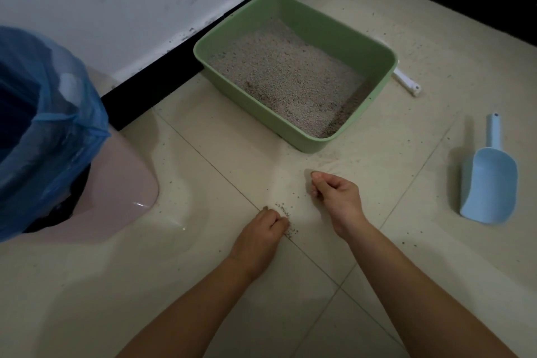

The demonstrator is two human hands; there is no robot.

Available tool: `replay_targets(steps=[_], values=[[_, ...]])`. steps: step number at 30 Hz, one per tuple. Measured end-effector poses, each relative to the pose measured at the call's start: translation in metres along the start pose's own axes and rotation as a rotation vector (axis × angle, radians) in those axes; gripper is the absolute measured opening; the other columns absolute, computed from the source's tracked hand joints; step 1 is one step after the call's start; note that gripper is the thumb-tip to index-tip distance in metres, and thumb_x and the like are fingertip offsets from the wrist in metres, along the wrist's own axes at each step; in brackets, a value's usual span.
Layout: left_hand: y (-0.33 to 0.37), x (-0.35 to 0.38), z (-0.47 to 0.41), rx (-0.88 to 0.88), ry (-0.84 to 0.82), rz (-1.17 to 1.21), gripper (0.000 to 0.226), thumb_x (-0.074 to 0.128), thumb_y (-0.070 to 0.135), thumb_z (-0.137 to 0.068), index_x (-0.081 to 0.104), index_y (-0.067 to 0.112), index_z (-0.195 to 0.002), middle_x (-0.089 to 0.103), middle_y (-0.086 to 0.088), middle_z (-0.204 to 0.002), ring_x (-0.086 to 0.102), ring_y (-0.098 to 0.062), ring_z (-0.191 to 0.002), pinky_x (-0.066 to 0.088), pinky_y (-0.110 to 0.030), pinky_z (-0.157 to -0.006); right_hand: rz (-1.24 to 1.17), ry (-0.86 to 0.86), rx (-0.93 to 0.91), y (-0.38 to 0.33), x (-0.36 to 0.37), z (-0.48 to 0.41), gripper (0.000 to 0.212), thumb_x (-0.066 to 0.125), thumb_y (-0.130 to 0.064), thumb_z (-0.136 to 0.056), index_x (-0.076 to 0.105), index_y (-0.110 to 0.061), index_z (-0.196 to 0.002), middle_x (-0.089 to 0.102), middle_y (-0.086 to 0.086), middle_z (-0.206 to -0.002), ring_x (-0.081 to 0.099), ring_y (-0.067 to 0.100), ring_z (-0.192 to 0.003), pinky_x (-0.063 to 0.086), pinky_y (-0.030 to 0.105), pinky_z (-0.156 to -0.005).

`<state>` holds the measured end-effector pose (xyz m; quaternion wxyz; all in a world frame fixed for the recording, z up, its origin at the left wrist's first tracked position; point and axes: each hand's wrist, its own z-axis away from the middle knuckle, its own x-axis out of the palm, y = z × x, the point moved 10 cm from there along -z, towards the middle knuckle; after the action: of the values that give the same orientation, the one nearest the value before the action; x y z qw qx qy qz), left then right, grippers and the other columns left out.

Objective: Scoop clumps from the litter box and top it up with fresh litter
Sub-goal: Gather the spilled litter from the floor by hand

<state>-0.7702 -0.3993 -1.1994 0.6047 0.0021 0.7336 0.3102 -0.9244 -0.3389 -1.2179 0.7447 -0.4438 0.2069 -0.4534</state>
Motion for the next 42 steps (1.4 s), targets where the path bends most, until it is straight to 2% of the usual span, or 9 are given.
replay_targets(steps=[6,12,16,21,26,29,34,38,42], values=[[-0.016,-0.024,0.001,0.119,-0.008,-0.069,0.009,0.054,0.014,-0.086,0.062,0.011,-0.088,0.057,-0.007,-0.085,0.053,-0.023,-0.079,0.051,-0.035,-0.062,0.374,-0.132,-0.154,-0.025,0.024,0.01,0.012,0.071,-0.016,-0.09,0.075,-0.013,-0.079,0.062,-0.003,-0.057,0.054,0.006,-0.055,0.054,0.031,-0.067],[-0.014,-0.254,-0.029,-0.059,0.598,-0.03,0.019,0.051,0.014,-0.096,0.062,0.003,-0.086,0.058,-0.013,-0.081,0.046,-0.017,-0.078,0.037,-0.028,-0.072,0.372,-0.274,-0.392,-0.123,0.108,0.045,0.01,0.068,-0.017,-0.092,0.075,-0.01,-0.091,0.064,0.001,-0.066,0.054,0.002,-0.056,0.051,0.018,-0.063],[-0.041,-0.419,-0.008,-0.274,0.818,-0.172,0.017,0.05,0.012,-0.098,0.063,0.003,-0.092,0.063,-0.017,-0.093,0.056,-0.028,-0.088,0.035,-0.031,-0.079,0.297,-0.359,-0.651,-0.223,0.218,0.084,0.011,0.068,-0.012,-0.093,0.072,-0.01,-0.083,0.059,-0.01,-0.053,0.047,-0.006,-0.047,0.042,0.011,-0.055],[-0.117,-0.519,0.062,-0.646,0.761,-0.314,0.019,0.052,0.012,-0.096,0.068,0.004,-0.1,0.069,-0.015,-0.103,0.062,-0.031,-0.098,0.045,-0.033,-0.09,0.417,-0.612,-0.914,-0.277,0.37,0.168,0.006,0.072,-0.014,-0.088,0.077,-0.015,-0.092,0.071,-0.006,-0.074,0.066,0.006,-0.067,0.057,0.029,-0.081],[-0.165,-0.495,0.107,-0.847,0.481,-0.316,0.028,0.067,0.017,-0.089,0.067,0.013,-0.117,0.065,-0.013,-0.119,0.061,-0.03,-0.105,0.05,-0.035,-0.09,1.119,-0.821,-1.238,-0.227,0.441,0.228,0.03,0.067,-0.028,-0.093,0.071,-0.013,-0.118,0.069,0.007,-0.121,0.063,0.023,-0.111,0.047,0.034,-0.099],[-0.175,-0.484,0.122,-0.872,0.467,-0.328,0.026,0.068,0.029,-0.089,0.068,0.017,-0.112,0.069,-0.004,-0.109,0.063,-0.024,-0.097,0.047,-0.03,-0.08,1.083,-0.804,-1.227,-0.214,0.443,0.227,0.026,0.059,-0.032,-0.098,0.073,-0.015,-0.111,0.072,0.005,-0.109,0.065,0.023,-0.1,0.052,0.036,-0.089],[-0.188,-0.462,0.129,-0.904,0.389,-0.23,0.049,0.057,-0.003,-0.086,0.06,0.017,-0.13,0.066,-0.008,-0.122,0.062,-0.023,-0.11,0.046,-0.028,-0.092,1.159,-0.826,-1.137,-0.196,0.445,0.219,0.039,0.059,-0.009,-0.095,0.063,-0.022,-0.131,0.065,0.0,-0.128,0.058,0.018,-0.118,0.046,0.032,-0.104],[-0.188,-0.466,0.131,-0.898,0.474,-0.226,0.04,0.065,0.017,-0.09,0.061,0.015,-0.129,0.071,-0.006,-0.11,0.064,-0.024,-0.103,0.049,-0.034,-0.091,1.133,-0.827,-1.133,-0.197,0.442,0.219,0.036,0.065,-0.027,-0.094,0.064,-0.021,-0.129,0.067,0.0,-0.124,0.062,0.017,-0.113,0.049,0.033,-0.101],[-0.184,-0.452,0.116,-0.848,0.358,-0.199,0.059,0.063,-0.003,-0.083,0.053,0.017,-0.137,0.043,-0.009,-0.148,0.046,-0.027,-0.131,0.04,-0.035,-0.107,1.085,-0.836,-1.071,-0.198,0.43,0.211,0.044,0.055,-0.002,-0.094,0.06,-0.02,-0.134,0.061,0.001,-0.135,0.056,0.018,-0.123,0.042,0.024,-0.105]])
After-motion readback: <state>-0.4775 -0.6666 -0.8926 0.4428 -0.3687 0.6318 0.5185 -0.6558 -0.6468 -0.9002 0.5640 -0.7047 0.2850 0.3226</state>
